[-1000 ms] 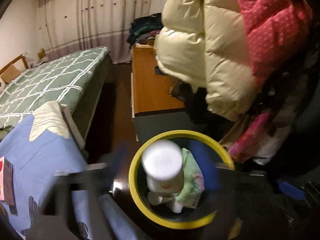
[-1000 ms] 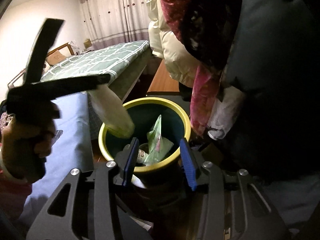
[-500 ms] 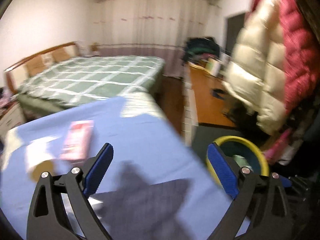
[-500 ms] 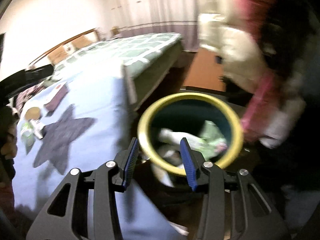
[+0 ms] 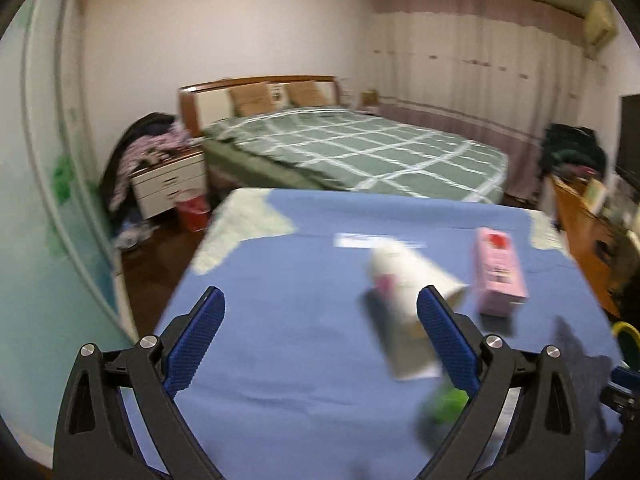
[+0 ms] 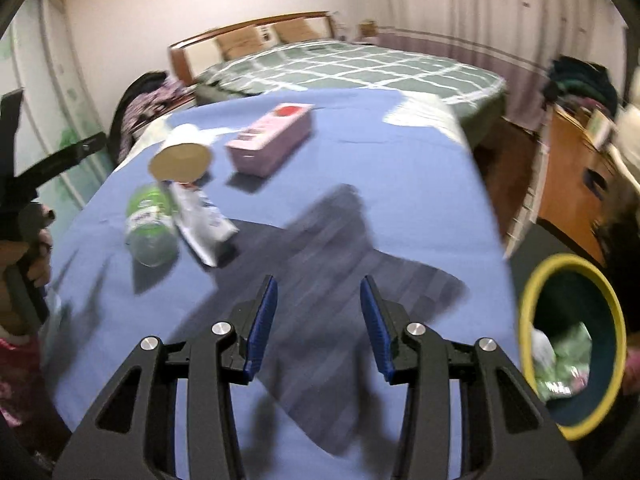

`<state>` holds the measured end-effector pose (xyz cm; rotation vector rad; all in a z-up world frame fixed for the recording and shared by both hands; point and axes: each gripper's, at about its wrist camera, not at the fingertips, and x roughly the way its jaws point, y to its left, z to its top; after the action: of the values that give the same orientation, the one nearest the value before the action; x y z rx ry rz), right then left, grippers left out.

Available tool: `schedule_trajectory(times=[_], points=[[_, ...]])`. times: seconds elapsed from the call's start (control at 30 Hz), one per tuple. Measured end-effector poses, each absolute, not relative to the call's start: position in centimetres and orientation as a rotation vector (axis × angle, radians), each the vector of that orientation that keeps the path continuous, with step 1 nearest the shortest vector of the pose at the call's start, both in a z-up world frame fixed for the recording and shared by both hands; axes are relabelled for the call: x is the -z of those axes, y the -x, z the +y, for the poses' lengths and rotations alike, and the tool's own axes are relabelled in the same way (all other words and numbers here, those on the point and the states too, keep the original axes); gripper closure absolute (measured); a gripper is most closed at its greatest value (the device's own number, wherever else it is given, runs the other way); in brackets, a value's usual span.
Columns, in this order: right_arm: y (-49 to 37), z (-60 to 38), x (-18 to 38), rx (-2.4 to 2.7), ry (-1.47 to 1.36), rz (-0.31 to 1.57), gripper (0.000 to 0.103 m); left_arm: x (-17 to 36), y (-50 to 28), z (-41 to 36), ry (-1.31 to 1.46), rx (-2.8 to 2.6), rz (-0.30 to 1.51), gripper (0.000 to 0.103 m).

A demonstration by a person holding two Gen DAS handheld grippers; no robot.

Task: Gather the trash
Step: 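Return both grippers to the table, then grasp the white toothpaste tube with the right gripper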

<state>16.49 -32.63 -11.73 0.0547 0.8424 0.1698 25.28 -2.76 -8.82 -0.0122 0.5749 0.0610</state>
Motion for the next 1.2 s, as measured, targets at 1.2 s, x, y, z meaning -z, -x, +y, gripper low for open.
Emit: schedule_trajectory(times=[1.2], points=[[-18.5,-31.9,11.6,-0.159,-0.097,0.807,0.100,11.6,-25.3,0.8,0.021,-0.278,0.551,0.007]])
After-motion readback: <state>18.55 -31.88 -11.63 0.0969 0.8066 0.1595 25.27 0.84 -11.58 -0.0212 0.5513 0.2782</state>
